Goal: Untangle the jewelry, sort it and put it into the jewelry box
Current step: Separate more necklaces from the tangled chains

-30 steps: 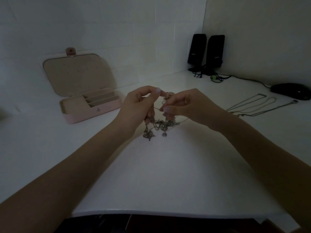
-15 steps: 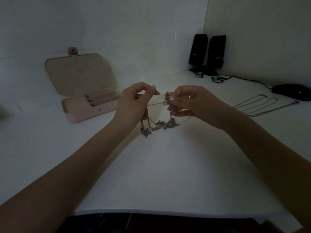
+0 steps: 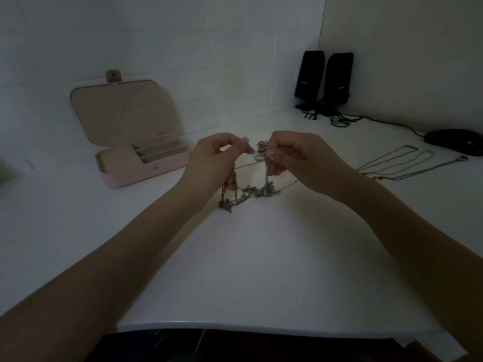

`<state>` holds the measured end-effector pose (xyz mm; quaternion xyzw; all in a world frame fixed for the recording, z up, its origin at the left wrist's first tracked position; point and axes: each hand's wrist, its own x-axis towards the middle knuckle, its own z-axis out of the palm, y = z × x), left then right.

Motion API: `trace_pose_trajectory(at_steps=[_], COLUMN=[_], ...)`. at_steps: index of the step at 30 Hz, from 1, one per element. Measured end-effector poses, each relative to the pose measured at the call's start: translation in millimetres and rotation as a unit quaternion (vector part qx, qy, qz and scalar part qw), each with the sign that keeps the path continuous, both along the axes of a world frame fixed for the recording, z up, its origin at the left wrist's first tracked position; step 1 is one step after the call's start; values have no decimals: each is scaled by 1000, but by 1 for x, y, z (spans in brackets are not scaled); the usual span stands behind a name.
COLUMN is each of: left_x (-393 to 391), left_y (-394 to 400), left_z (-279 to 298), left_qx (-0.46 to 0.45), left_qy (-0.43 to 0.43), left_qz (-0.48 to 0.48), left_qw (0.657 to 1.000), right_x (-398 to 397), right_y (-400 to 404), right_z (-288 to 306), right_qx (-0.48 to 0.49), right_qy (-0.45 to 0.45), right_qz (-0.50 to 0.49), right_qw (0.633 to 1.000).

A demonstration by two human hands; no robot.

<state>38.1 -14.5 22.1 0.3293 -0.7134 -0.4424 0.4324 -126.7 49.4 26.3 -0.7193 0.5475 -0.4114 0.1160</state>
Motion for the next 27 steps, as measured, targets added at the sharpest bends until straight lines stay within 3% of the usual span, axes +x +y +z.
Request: trace_pose_trajectory(at_steps=[4, 8, 11, 13, 15, 18, 22, 27], left_x=[-2, 0, 2, 2, -1, -4, -3, -6], left_y=[3, 3, 2, 2, 6, 14, 14, 12], left_z=[-2, -4, -10, -12, -10, -5, -7, -10], left_qx=[0, -34, -199, -272, -227, -49, 38, 81], left_qy=[-44, -92, -211, -245, -195, -89, -35, -17], left_qz=[-7, 20, 78, 81, 45, -34, -63, -80], left_qw=[999, 995, 954, 927, 953, 994, 997, 993], right_x=[0, -1, -2, -2, -1, 2, 1, -1], right_y=[1, 0, 0, 0, -1, -2, 0, -1], right_z=[-2, -3, -4, -5, -7, -9, -8, -7], right_qx=[-28, -25, -29, -32, -35, -35, -31, -39], right_qy=[83, 103, 129, 139, 138, 138, 188, 163], right_qz=[-22, -38, -55, -58, -56, -59, -77, -56], right_qw=[996, 994, 990, 988, 988, 988, 979, 984])
